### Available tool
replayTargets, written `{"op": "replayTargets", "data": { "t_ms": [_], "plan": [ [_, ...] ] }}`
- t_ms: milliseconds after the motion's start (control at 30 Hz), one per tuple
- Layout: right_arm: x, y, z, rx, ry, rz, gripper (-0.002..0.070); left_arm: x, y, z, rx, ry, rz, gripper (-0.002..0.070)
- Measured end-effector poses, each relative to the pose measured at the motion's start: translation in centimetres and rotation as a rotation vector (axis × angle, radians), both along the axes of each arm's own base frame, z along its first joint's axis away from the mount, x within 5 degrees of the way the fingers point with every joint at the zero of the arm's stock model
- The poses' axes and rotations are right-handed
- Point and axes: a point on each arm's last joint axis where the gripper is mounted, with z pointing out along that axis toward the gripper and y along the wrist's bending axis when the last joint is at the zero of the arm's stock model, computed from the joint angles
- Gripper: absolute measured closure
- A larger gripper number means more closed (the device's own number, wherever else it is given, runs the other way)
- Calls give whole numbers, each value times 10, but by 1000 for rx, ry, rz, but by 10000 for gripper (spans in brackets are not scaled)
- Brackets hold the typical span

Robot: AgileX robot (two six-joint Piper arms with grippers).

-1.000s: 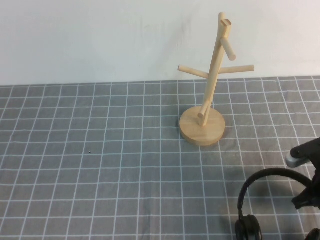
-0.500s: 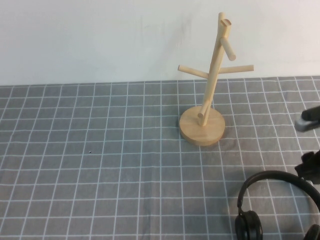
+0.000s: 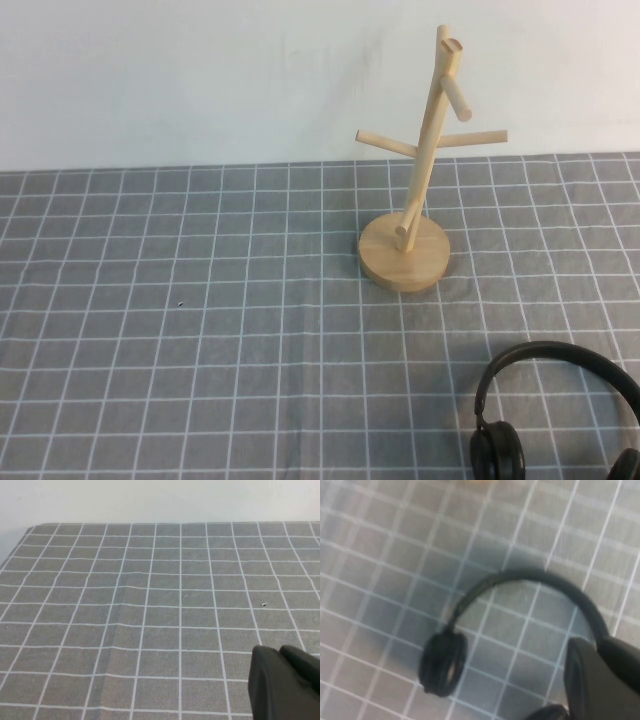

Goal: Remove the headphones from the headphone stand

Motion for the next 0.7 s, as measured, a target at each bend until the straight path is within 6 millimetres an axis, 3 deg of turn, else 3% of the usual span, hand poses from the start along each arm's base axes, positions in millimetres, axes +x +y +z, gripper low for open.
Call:
{"op": "replayTargets", "data": {
  "t_ms": [367, 700],
  "plan": [
    [-65, -5, 45, 187, -184, -23, 682, 0, 0, 0, 0, 0, 0, 679],
    [-74, -9, 49, 153, -229, -9, 682, 0, 0, 0, 0, 0, 0, 679]
  ]
}}
